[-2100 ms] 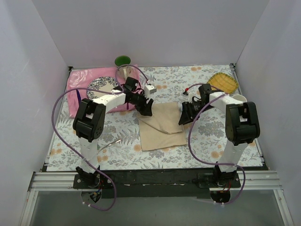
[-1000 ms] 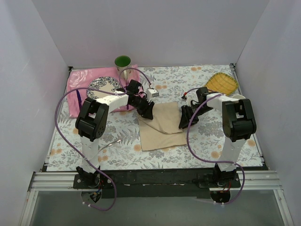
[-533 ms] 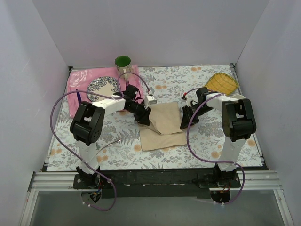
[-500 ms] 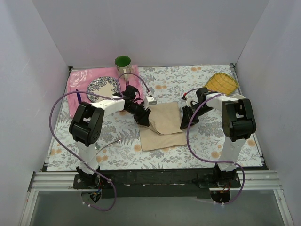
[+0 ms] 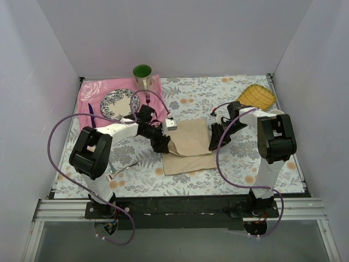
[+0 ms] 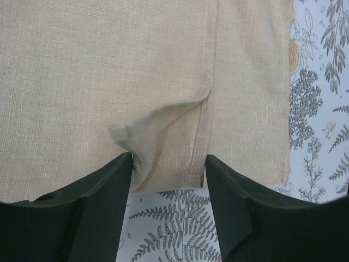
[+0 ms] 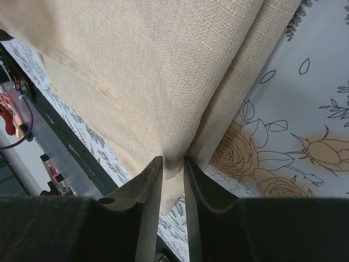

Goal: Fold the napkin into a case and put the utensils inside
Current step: Pick up the rectangle-folded napkin from the center of the board.

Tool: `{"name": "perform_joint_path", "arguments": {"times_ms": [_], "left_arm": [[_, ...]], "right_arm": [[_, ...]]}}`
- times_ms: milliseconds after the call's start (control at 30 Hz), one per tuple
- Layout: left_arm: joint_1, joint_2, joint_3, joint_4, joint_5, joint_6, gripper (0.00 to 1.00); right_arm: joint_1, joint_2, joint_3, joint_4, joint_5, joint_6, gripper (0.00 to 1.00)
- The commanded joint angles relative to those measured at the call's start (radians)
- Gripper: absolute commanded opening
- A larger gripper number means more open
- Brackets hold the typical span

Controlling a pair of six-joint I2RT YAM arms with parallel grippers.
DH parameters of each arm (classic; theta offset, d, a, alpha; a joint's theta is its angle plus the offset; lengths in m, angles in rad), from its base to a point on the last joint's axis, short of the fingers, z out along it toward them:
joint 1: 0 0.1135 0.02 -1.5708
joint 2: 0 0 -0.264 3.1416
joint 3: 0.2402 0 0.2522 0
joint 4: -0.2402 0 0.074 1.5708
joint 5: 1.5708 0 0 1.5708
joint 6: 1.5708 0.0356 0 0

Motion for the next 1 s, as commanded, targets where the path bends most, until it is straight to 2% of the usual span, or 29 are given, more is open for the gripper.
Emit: {"name": "perform_joint_path", "arguments": {"times_ms": [0, 133, 300, 400, 567, 733, 967], "left_arm": [[0.004, -0.171, -0.126, 0.058, 0.031, 0.142, 0.56], [0.004, -0.293, -0.246, 0.128, -0.009, 0.215, 0.57], [0.002, -0.337, -0.334, 0.246, -0.082, 0.212, 0.6], [-0.014, -0.372, -0.374, 0.31, -0.096, 0.219, 0.56], [-0.068, -0.367, -0.398, 0.377, -0.159, 0.238, 0.46], [-0.102, -0.352, -0.415, 0.436, -0.204, 0.224, 0.46], [-0.151, -0.344, -0.435, 0.444, -0.233, 0.256, 0.43]], "right_arm": [[0.003, 0.001, 0.044, -0.039, 0.005, -0.018, 0.31], [0.003, 0.002, 0.047, -0.045, 0.008, -0.024, 0.31], [0.003, -0.001, 0.041, -0.046, 0.011, -0.023, 0.31], [0.003, -0.001, 0.039, -0.046, 0.016, -0.02, 0.31], [0.003, 0.004, 0.041, -0.039, 0.027, 0.003, 0.37], [0.003, 0.002, 0.038, -0.026, 0.042, 0.037, 0.44], [0.007, -0.008, 0.044, -0.048, -0.007, 0.05, 0.41]]}}
